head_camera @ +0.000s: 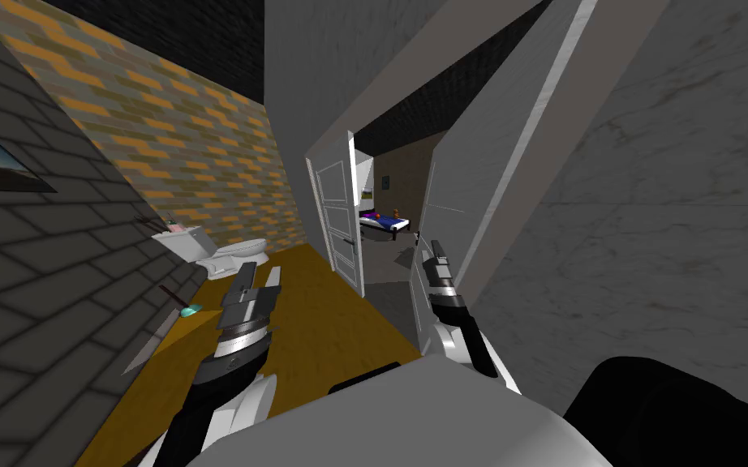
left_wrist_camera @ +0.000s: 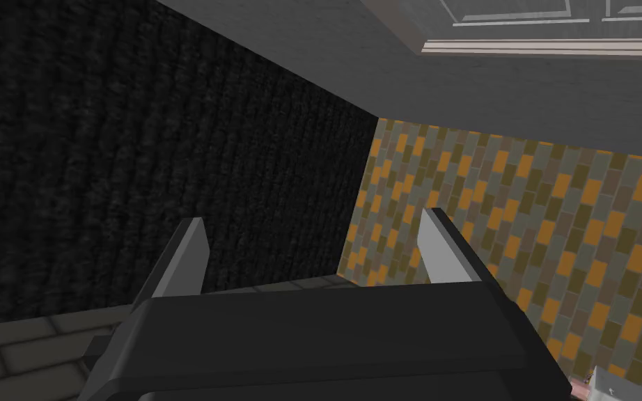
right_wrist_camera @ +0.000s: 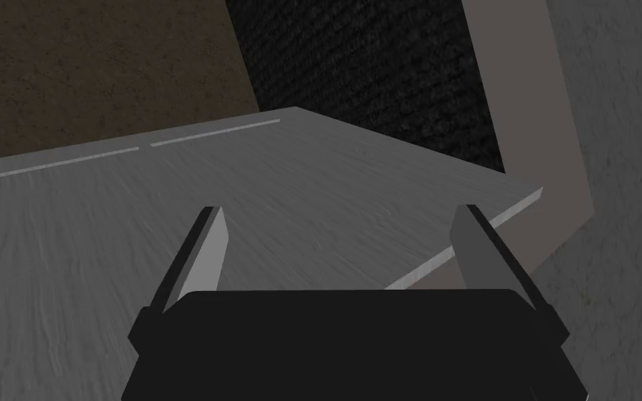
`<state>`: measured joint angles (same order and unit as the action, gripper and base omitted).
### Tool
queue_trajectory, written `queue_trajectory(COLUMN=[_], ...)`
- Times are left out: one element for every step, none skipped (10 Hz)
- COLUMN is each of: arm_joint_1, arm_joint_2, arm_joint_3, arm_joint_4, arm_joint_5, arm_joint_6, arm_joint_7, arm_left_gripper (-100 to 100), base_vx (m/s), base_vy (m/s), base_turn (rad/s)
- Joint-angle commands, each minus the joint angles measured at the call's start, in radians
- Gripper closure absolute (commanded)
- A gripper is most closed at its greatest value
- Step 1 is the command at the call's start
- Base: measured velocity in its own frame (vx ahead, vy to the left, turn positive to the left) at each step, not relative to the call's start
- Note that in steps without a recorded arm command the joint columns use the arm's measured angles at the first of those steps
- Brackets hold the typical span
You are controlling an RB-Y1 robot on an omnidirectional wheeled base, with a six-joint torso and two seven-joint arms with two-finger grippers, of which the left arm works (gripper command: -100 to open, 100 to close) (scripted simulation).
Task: Push the door open
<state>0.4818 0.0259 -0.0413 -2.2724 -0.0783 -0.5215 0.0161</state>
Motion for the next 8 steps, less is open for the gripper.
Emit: queue_trajectory(arm_joint_1=[-0.019, -0.023, -0.033, -0.045, -0.058, -0.073, -0.080, -0.097], arm_joint_2=[0.010, 0.012, 0.017, 0.022, 0.027, 0.032, 0.035, 0.040], arm_joint_3=[-0.014, -0.018, -0.025, -0.035, -0.045, -0.056, -0.062, -0.075], arm_joint_4=[0.035, 0.042, 0.061, 0.083, 0.108, 0.135, 0.149, 0.180], arm_joint_5=[0.001, 0.002, 0.002, 0.003, 0.004, 0.005, 0.005, 0.006], arm_joint_6=[0.009, 0.011, 0.016, 0.022, 0.028, 0.036, 0.039, 0.048], arm_joint_7=[0.005, 0.007, 0.010, 0.013, 0.017, 0.021, 0.023, 0.028], arm_left_gripper=[-100, -100, -100, -100, -100, -100, -100, -100], base_vx=[0.129, 0.161, 0.137, 0.139, 0.152, 0.162, 0.142, 0.139], base_vy=[-0.030, 0.078, 0.129, 0.114, 0.125, 0.133, 0.096, 0.086], base_turn=[-0.112, -0.109, -0.072, -0.108, -0.116, -0.125, -0.110, -0.126])
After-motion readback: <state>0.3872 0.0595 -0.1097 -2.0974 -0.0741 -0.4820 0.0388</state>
